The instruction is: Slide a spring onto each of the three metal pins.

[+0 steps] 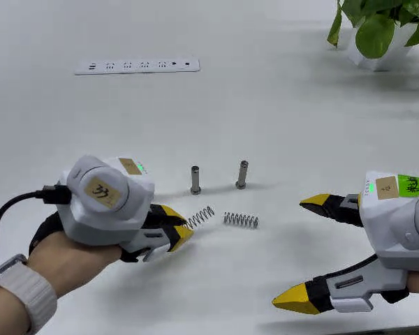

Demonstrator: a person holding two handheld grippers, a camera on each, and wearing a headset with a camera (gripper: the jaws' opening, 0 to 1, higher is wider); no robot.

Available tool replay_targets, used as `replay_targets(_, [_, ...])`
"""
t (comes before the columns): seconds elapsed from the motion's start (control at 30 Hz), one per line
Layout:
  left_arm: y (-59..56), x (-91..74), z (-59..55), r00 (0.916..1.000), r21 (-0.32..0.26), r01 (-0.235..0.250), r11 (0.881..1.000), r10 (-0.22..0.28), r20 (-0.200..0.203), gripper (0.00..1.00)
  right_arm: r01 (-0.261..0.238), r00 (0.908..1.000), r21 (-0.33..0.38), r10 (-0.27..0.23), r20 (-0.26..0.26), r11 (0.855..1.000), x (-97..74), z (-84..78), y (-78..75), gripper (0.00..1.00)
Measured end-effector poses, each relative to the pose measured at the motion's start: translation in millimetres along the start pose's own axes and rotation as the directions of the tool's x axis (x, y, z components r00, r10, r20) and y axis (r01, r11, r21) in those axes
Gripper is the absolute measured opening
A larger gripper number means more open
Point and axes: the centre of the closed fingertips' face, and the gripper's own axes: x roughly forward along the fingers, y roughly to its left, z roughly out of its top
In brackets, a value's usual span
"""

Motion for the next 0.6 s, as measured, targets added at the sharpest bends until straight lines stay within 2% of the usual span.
replay_targets(0.03, [-5.8, -3.5, 1.4, 0.9998, 0.007, 0.012, 1.000, -0.012, 0.016, 0.10, -0.005, 1.0000, -0.003, 0.005, 0.002, 1.000, 1.0, 1.7, 1.3, 0.91])
replay_targets(0.07, [-14.2, -6.1, 4.5, 0.9980, 0.023, 0.043, 0.999, -0.044, 0.045, 0.10, -0.010, 0.9999, -0.002, 0.010, 0.005, 1.000, 2.0, 3.8, 2.6, 0.91])
replay_targets(0.13, [-19.0, -10.5, 1.1, 0.9979, 0.017, 0.046, 0.999, -0.046, 0.045, 0.10, -0.017, 0.9998, -0.004, 0.017, 0.010, 1.000, 3.2, 6.4, 3.6, 0.91])
replay_targets(0.17, [-24.4, -13.2, 0.8, 0.9967, 0.030, 0.058, 0.998, -0.060, 0.055, 0.10, -0.019, 0.9998, -0.006, 0.019, 0.010, 1.000, 3.9, 7.3, 3.5, 0.91])
replay_targets(0.23, [-34.4, -17.3, 3.2, 0.9913, 0.020, 0.090, 0.996, -0.092, 0.094, 0.10, -0.022, 0.9997, -0.006, 0.022, 0.013, 1.000, 4.8, 8.9, 3.2, 0.90])
replay_targets(0.43, [-45.3, -25.0, 4.3, 0.9848, 0.032, 0.109, 0.994, -0.112, 0.132, 0.10, -0.045, 0.9970, 0.017, 0.044, 0.064, 0.999, 5.6, 25.9, 7.0, 0.89])
replay_targets(0.6, [-46.2, -27.5, 7.0, 0.9792, 0.061, 0.124, 0.990, -0.132, 0.154, 0.10, -0.081, 0.9920, 0.021, 0.079, 0.098, 0.996, 6.2, 42.1, 13.6, 0.84])
